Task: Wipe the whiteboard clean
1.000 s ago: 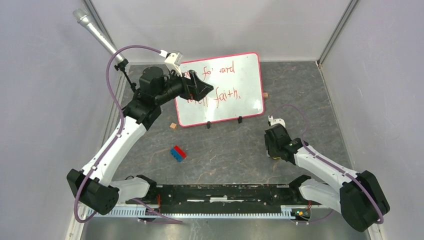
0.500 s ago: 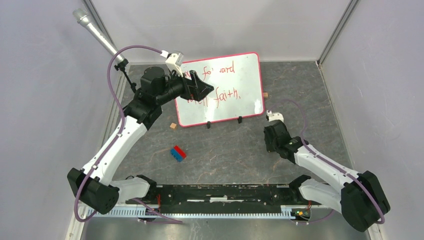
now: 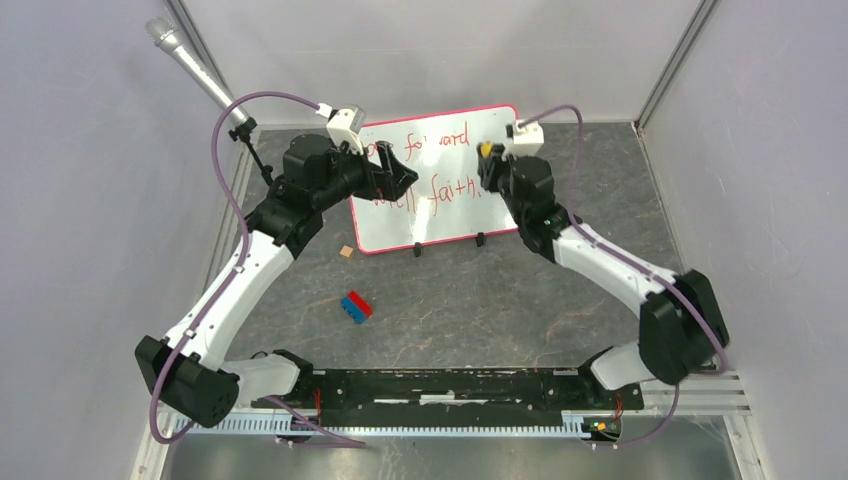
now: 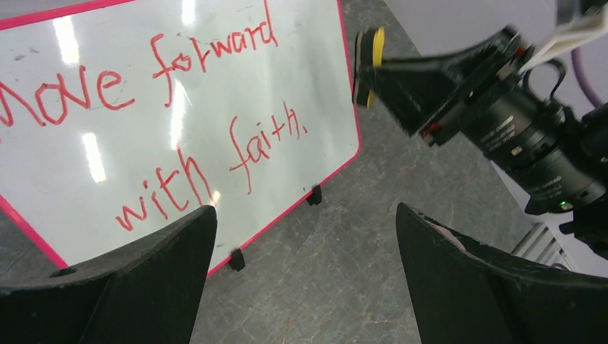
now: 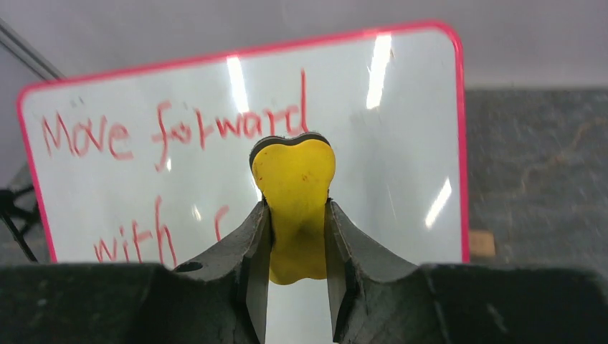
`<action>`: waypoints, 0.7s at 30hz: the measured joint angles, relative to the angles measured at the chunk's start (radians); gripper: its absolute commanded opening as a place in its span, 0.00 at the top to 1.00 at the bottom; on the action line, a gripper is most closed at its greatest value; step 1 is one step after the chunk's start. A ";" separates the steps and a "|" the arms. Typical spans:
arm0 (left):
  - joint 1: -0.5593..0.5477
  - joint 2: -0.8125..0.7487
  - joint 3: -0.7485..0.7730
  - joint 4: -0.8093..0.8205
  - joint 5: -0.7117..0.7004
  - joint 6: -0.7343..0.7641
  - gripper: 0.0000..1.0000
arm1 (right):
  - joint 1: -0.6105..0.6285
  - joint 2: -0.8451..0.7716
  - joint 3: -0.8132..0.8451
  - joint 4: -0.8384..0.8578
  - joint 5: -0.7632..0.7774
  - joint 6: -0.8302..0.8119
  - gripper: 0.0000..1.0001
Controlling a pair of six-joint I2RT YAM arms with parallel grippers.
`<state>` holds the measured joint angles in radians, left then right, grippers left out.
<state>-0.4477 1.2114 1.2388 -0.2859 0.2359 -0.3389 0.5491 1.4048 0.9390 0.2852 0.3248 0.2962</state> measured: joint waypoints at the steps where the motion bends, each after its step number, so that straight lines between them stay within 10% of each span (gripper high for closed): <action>1: 0.005 0.002 0.001 -0.005 -0.006 0.000 0.00 | 0.000 0.039 0.048 0.026 0.005 -0.007 0.86; 21: 0.221 0.142 -0.036 -0.055 -0.109 -0.085 0.08 | -0.025 0.377 0.438 0.028 -0.048 -0.220 0.83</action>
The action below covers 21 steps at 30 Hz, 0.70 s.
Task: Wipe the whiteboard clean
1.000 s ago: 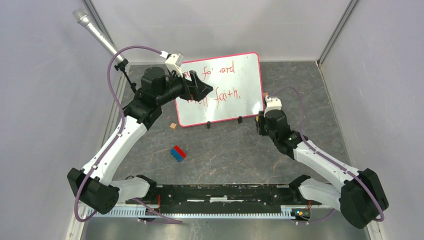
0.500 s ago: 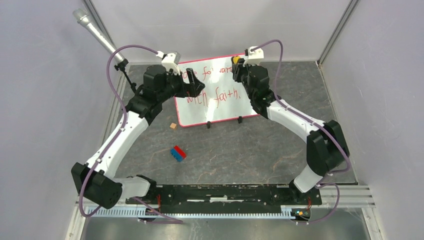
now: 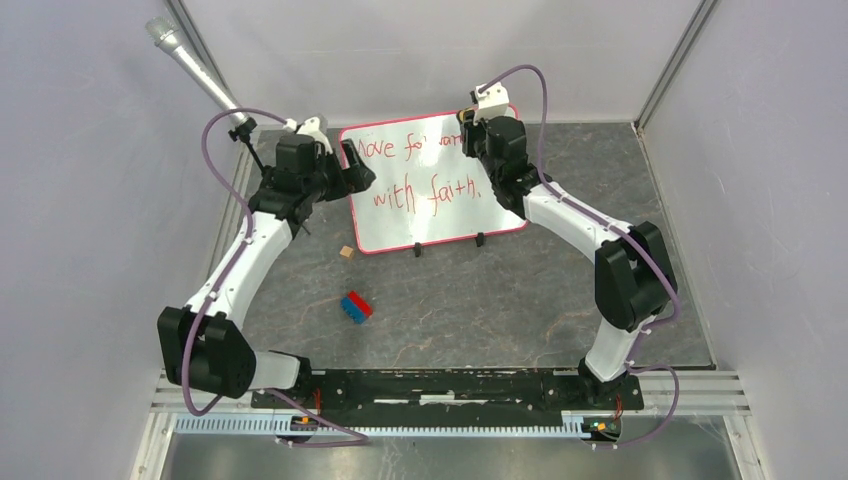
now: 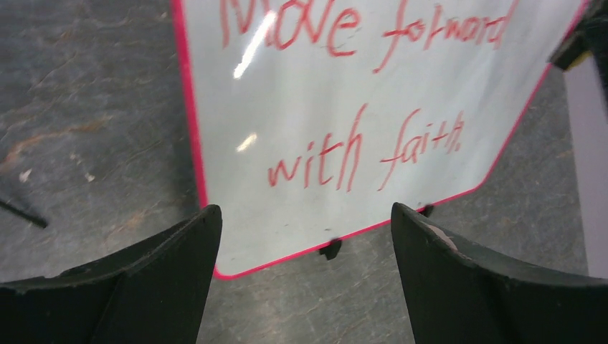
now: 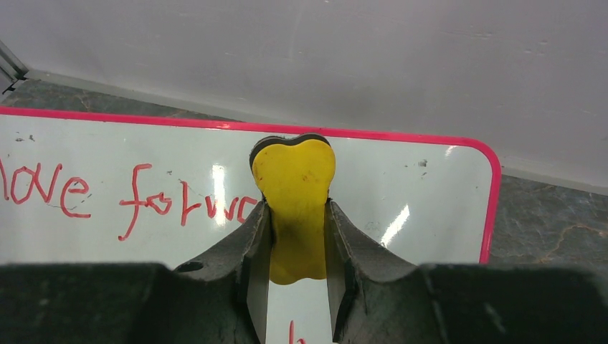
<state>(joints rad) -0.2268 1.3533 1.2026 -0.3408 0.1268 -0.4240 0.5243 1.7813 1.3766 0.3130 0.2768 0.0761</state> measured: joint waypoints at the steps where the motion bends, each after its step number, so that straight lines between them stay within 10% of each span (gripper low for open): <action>1: 0.015 -0.006 -0.021 -0.004 -0.001 0.000 0.08 | -0.003 0.000 0.000 0.000 -0.007 -0.003 0.83; 12: 0.110 0.033 -0.080 -0.031 0.054 -0.004 0.24 | -0.027 0.000 0.000 -0.016 -0.101 -0.042 0.82; 21: 0.158 0.167 -0.063 0.008 0.162 -0.007 0.11 | -0.027 0.003 0.010 -0.064 -0.097 -0.105 0.81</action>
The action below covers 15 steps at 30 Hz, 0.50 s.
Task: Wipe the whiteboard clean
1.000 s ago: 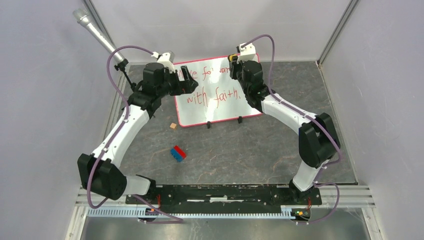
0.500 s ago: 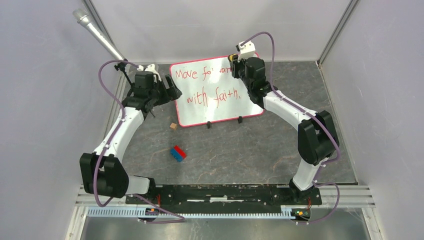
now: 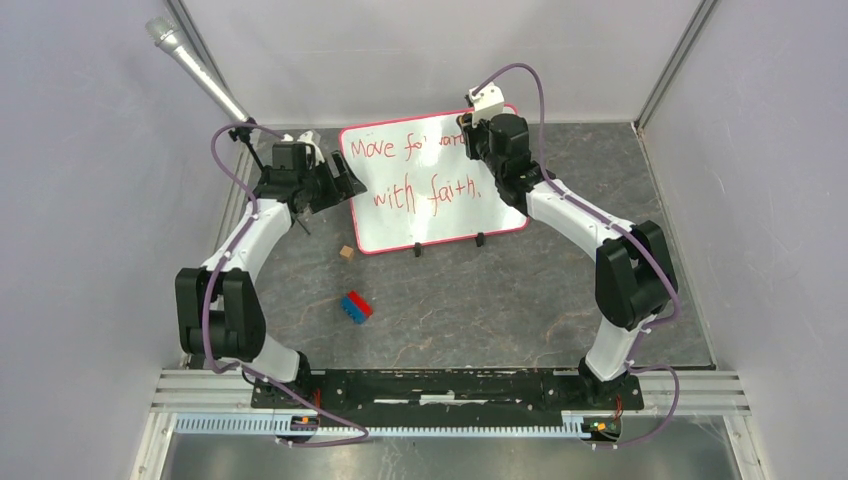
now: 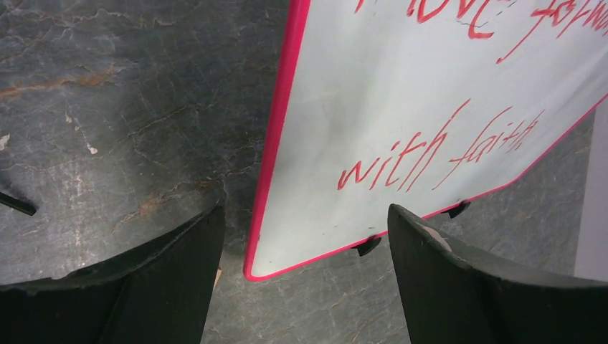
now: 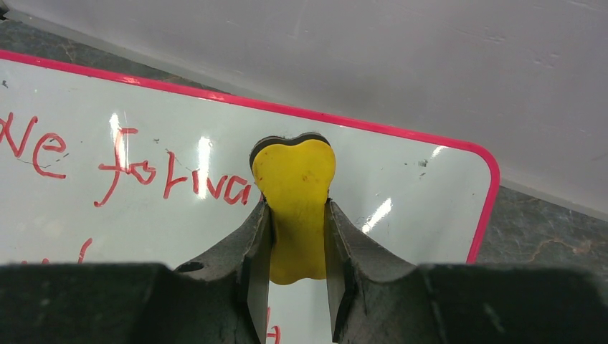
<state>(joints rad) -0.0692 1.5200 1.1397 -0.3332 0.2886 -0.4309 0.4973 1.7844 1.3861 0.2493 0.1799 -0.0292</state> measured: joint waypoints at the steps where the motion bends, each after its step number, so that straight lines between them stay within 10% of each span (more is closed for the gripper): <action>1: 0.000 0.000 0.000 0.008 0.003 0.000 0.12 | 0.000 0.002 0.005 -0.003 -0.001 0.000 0.81; 15: 0.002 0.079 0.000 0.146 0.058 0.000 0.26 | -0.035 0.050 0.024 -0.034 0.050 0.016 0.73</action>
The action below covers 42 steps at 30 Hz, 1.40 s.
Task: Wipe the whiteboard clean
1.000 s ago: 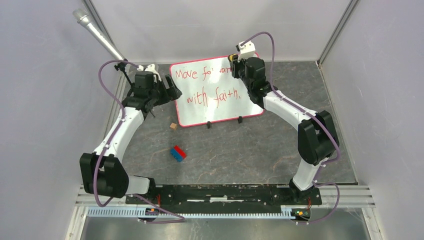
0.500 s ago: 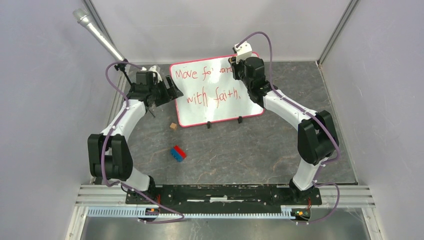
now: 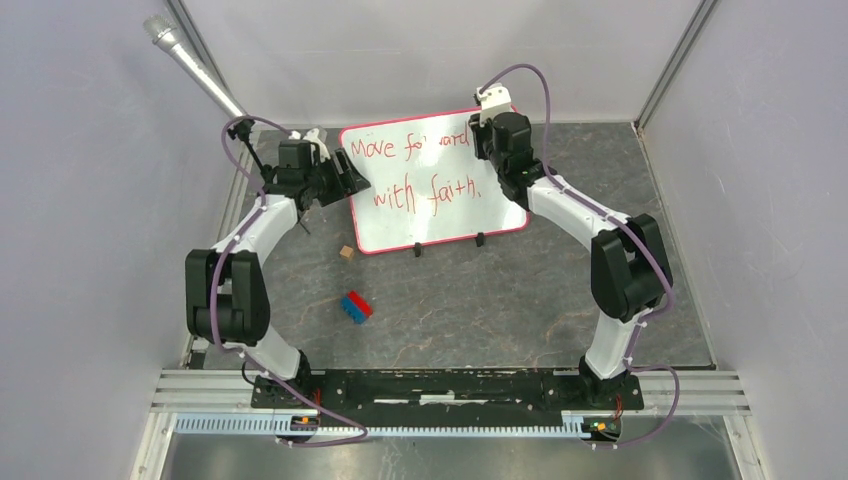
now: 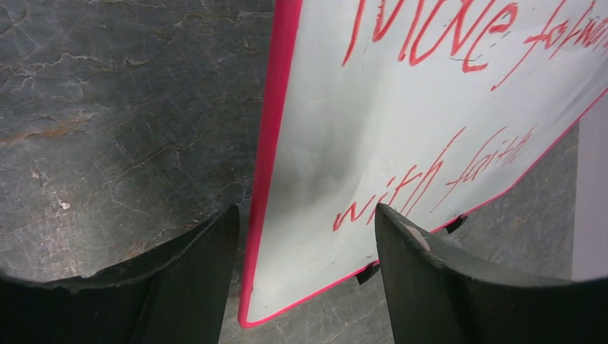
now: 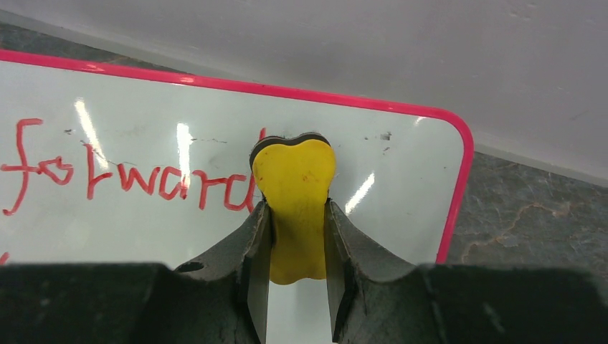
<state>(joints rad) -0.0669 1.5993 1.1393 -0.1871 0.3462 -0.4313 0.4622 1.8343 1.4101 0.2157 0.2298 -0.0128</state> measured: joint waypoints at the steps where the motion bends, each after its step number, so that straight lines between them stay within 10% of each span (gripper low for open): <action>1: 0.000 0.010 0.000 0.007 0.000 0.000 0.26 | -0.003 0.002 0.000 -0.002 0.000 0.000 0.73; 13: 0.005 0.093 0.129 -0.050 0.016 0.055 0.19 | -0.011 0.055 0.051 -0.016 -0.005 0.000 0.63; 21: 0.006 0.103 0.137 -0.072 0.051 0.098 0.30 | -0.011 0.069 0.083 -0.034 -0.008 0.003 0.36; 35: 0.006 0.103 0.124 -0.059 0.051 0.100 0.41 | -0.011 0.069 0.084 -0.049 -0.011 -0.012 0.45; 42: 0.006 0.103 0.116 -0.053 0.024 0.104 0.44 | -0.013 0.069 0.084 -0.049 -0.016 -0.032 0.31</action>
<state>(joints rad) -0.0612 1.7027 1.2549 -0.2405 0.3702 -0.3275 0.4496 1.9034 1.4940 0.1669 0.2142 -0.0448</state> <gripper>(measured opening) 0.561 0.674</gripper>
